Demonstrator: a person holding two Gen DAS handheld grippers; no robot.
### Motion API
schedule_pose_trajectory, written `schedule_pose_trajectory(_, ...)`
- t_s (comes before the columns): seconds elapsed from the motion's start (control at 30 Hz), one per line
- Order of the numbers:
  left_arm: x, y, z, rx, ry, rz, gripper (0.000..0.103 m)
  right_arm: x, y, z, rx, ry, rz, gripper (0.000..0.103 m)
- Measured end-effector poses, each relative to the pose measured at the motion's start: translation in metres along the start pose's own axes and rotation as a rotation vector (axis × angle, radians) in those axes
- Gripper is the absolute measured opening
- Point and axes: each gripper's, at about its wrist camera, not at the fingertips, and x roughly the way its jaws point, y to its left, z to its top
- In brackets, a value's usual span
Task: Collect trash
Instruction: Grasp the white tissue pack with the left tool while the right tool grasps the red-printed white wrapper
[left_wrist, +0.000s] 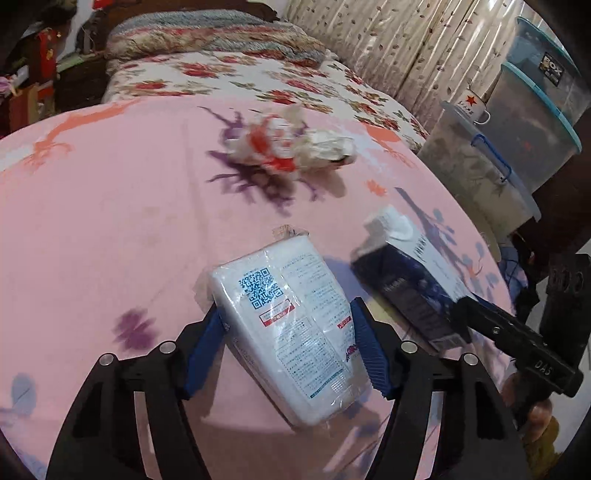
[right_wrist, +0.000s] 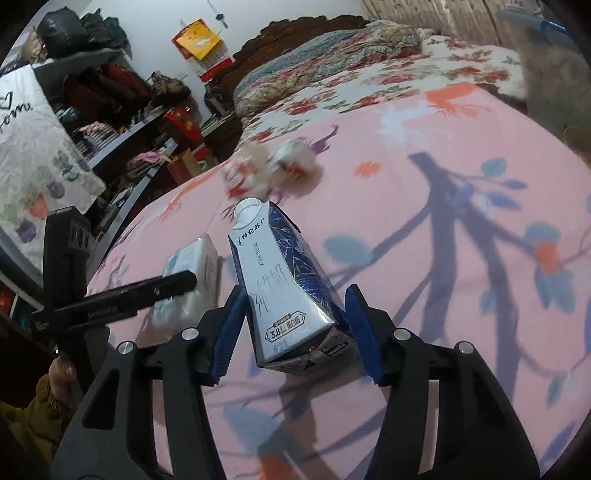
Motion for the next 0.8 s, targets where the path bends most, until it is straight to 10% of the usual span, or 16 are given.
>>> schedule_pose_trajectory(0.33,-0.034,0.038,-0.009,-0.054,-0.078,0.059,0.065,0.002,0.036,-0.001,-0.09,0.008,-0.009,0.076)
schedule_pose_trajectory(0.53,-0.03,0.052,-0.013,-0.095,-0.078,0.041,0.065,-0.01,0.06,0.06,-0.173,-0.103,-0.034,0.078)
schedule_pose_trajectory(0.8,-0.039,0.06,-0.021,-0.107,-0.098,0.032,0.065,0.139,0.111,0.151,-0.347,0.218,-0.149,0.076)
